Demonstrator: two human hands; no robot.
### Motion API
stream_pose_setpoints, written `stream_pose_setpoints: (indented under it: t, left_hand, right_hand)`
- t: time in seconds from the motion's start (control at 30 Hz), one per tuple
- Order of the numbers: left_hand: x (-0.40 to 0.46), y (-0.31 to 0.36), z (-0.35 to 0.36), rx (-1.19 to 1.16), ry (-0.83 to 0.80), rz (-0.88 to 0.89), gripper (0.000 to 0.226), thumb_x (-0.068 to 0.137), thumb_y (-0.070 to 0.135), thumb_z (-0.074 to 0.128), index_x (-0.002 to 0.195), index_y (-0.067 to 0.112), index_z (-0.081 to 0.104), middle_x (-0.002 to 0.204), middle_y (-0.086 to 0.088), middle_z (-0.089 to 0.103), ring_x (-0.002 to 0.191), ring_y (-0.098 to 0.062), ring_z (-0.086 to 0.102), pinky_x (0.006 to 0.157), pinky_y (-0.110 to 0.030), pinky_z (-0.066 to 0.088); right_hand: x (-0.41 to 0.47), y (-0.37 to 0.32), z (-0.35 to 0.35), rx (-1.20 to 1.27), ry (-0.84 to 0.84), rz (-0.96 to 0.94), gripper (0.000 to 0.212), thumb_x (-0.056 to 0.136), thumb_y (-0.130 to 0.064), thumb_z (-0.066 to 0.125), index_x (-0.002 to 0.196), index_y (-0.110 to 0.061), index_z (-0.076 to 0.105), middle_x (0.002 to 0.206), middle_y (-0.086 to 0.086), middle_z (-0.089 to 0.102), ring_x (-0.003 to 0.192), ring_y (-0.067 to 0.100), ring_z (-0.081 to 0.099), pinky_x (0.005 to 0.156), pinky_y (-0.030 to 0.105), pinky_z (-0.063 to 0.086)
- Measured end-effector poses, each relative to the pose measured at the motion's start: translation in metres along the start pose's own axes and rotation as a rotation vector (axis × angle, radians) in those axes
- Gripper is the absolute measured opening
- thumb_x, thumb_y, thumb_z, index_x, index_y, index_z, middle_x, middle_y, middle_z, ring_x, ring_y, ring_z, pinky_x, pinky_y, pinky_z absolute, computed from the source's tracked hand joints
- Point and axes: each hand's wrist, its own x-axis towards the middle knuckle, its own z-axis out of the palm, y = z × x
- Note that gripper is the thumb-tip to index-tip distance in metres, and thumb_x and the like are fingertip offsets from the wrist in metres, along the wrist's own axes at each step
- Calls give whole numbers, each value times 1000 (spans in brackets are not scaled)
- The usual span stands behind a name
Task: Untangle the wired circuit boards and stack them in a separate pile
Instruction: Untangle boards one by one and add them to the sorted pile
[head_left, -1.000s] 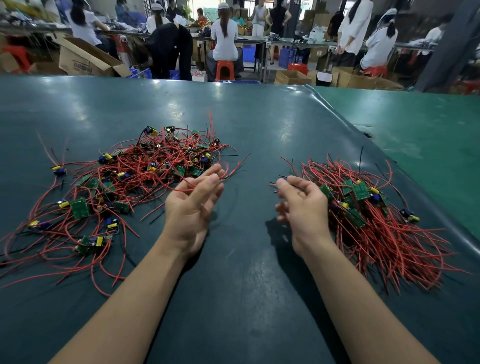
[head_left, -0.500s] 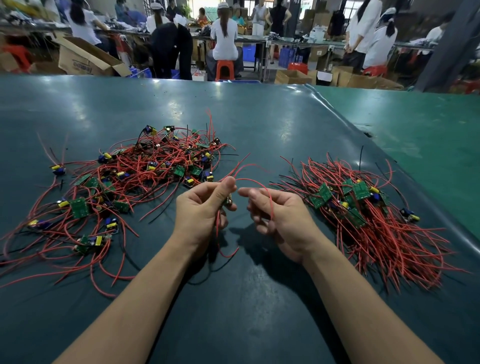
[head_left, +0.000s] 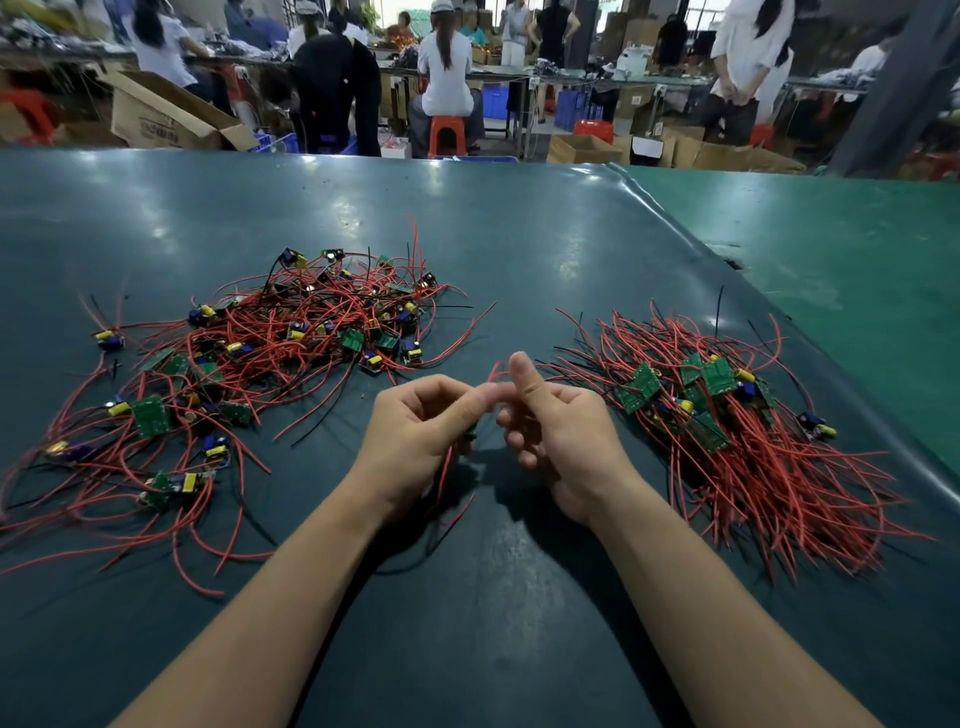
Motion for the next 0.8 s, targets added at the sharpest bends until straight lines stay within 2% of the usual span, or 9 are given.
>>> stream_pose_setpoints:
  t: [0.07, 0.13, 0.27, 0.43, 0.57, 0.7, 0.8]
  left_hand:
    - [-3, -1, 3, 89, -46, 41, 37, 73, 26, 75, 80, -9, 67, 60, -4, 58, 52, -8, 45, 51, -15, 37]
    - [-6, -1, 4, 117, -80, 45, 33, 73, 27, 75, 79, -5, 70, 61, -2, 60, 54, -6, 47, 52, -14, 37]
    - [-7, 1, 3, 108, -90, 40, 25, 75, 27, 72, 76, 2, 71, 60, 3, 63, 54, -4, 49, 52, -13, 39]
    - [-11, 1, 1, 126, -179, 3, 23, 82, 13, 70, 65, 4, 58, 47, 5, 50, 41, -4, 42, 44, -13, 37]
    - [-15, 3, 1, 91, -248, -13, 25, 75, 20, 72, 61, 7, 56, 46, 6, 48, 40, -4, 39, 43, -12, 36]
    - [-14, 6, -2, 83, -273, -21, 28, 76, 20, 73, 65, 1, 55, 45, 8, 48, 38, -3, 40, 42, -12, 33]
    - [-14, 5, -5, 65, -272, -39, 30, 79, 16, 77, 64, 1, 56, 45, 8, 47, 36, -4, 39, 40, -13, 33]
  right_hand:
    - [-1, -3, -2, -11, -34, -9, 24, 87, -26, 69, 71, -10, 76, 51, -1, 53, 39, 6, 37, 35, 14, 25]
    - [-1, -6, -6, 0, -60, 28, 18, 86, -18, 70, 71, -9, 76, 48, -4, 48, 38, 5, 34, 34, 14, 24]
    - [-1, -8, -10, 40, -92, 57, 19, 86, -9, 67, 70, -10, 76, 51, -3, 43, 38, 4, 32, 34, 13, 23]
    - [6, -6, -10, 52, 116, -46, 23, 84, -2, 66, 64, -9, 74, 46, -2, 38, 35, 6, 27, 36, 14, 21]
    - [13, -6, -16, -6, 269, -196, 14, 84, -1, 70, 71, -6, 69, 41, -7, 43, 34, 6, 31, 36, 16, 26]
    - [11, -5, -17, -248, 291, -371, 19, 86, -5, 70, 75, -20, 71, 61, -12, 63, 49, 1, 46, 50, 14, 39]
    - [8, -7, -18, -321, 210, -424, 21, 89, -2, 64, 84, -22, 67, 74, -5, 65, 55, 9, 50, 49, 16, 40]
